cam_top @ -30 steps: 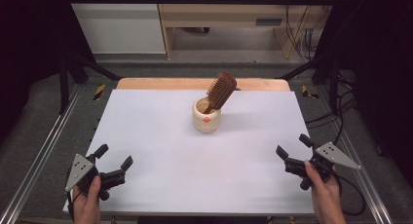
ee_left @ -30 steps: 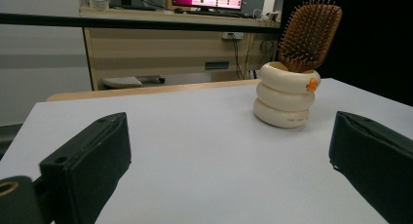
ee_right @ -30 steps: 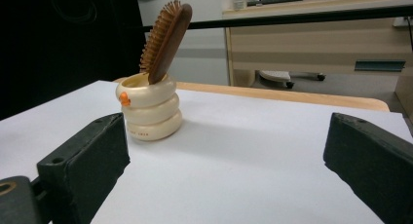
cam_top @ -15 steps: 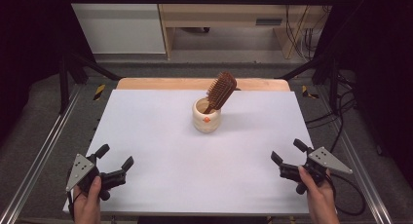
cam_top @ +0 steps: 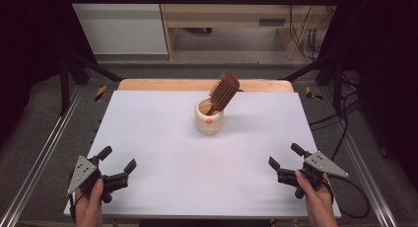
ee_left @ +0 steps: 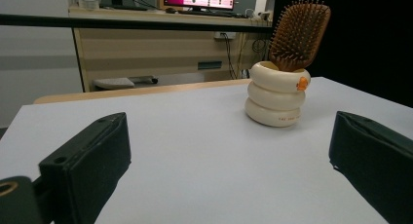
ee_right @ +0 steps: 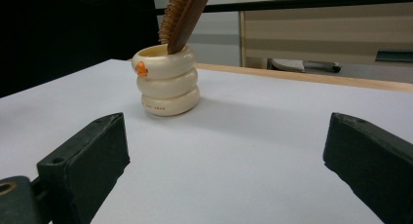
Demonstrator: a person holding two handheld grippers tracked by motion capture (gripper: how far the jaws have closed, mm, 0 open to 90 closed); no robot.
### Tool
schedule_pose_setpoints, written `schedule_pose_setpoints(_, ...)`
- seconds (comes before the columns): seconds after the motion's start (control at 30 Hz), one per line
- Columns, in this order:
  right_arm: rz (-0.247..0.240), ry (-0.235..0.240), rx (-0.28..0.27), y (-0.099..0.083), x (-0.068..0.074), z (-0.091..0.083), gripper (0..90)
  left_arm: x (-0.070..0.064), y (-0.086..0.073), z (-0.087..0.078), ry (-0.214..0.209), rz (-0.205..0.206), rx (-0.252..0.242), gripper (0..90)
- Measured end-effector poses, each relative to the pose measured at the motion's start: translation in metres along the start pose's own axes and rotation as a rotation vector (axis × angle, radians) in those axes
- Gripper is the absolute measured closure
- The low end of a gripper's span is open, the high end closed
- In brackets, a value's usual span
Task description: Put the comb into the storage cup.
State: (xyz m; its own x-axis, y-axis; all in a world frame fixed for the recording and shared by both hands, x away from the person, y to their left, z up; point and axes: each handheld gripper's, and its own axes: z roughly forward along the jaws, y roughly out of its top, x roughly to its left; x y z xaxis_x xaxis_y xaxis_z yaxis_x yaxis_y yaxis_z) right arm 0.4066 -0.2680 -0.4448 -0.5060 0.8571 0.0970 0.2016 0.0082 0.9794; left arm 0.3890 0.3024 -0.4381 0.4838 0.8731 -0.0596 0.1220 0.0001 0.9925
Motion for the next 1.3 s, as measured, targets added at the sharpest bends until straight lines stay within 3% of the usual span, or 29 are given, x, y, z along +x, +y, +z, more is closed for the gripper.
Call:
schedule_pose_setpoints(0.93,-0.034,0.063,0.055,-0.009,0.013,0.021,2.9,-0.002,-0.001,0.003,-0.016,0.012,0.011,1.7)
schedule_pose_setpoints(1.3,-0.061,0.076,0.060,-0.010,0.013,0.031,3.0,-0.007,-0.003,0.006,-0.030,0.040,0.028,1.7)
